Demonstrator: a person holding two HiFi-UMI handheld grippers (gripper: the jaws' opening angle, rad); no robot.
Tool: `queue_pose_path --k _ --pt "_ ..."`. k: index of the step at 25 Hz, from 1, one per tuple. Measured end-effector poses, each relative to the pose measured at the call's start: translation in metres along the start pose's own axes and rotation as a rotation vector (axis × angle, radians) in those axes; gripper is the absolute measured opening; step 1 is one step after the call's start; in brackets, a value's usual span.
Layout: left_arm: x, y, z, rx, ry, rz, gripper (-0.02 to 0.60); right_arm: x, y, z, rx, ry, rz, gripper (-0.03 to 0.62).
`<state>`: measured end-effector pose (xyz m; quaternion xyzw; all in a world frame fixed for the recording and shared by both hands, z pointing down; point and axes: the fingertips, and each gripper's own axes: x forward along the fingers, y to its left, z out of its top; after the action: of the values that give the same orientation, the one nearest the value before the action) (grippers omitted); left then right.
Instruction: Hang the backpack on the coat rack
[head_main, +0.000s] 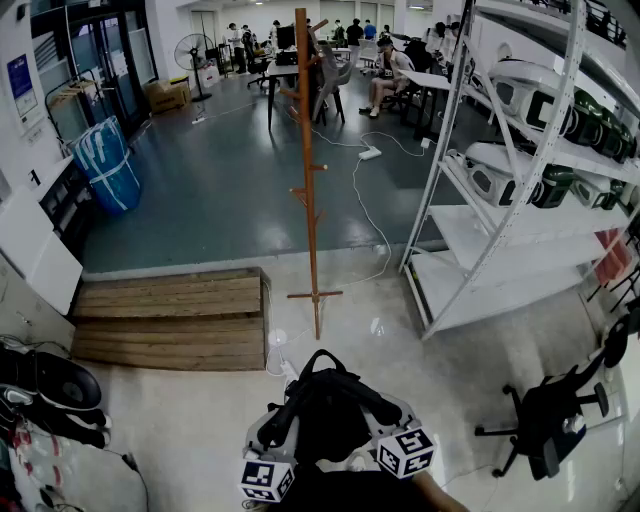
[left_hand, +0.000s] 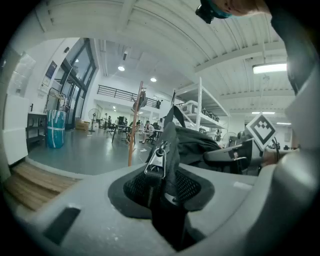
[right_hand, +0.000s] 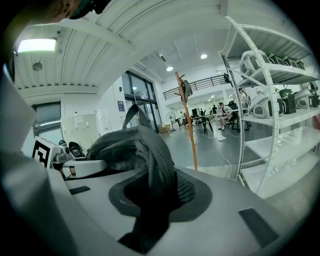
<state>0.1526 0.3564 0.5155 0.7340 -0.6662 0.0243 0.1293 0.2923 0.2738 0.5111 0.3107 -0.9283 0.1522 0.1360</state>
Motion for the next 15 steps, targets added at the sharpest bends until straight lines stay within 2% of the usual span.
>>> queue_pose_path --k 15 --pt "0.002 0.029 0.001 -0.012 0.000 -0.005 0.117 0.024 0.014 0.003 -0.006 0.003 0.004 0.077"
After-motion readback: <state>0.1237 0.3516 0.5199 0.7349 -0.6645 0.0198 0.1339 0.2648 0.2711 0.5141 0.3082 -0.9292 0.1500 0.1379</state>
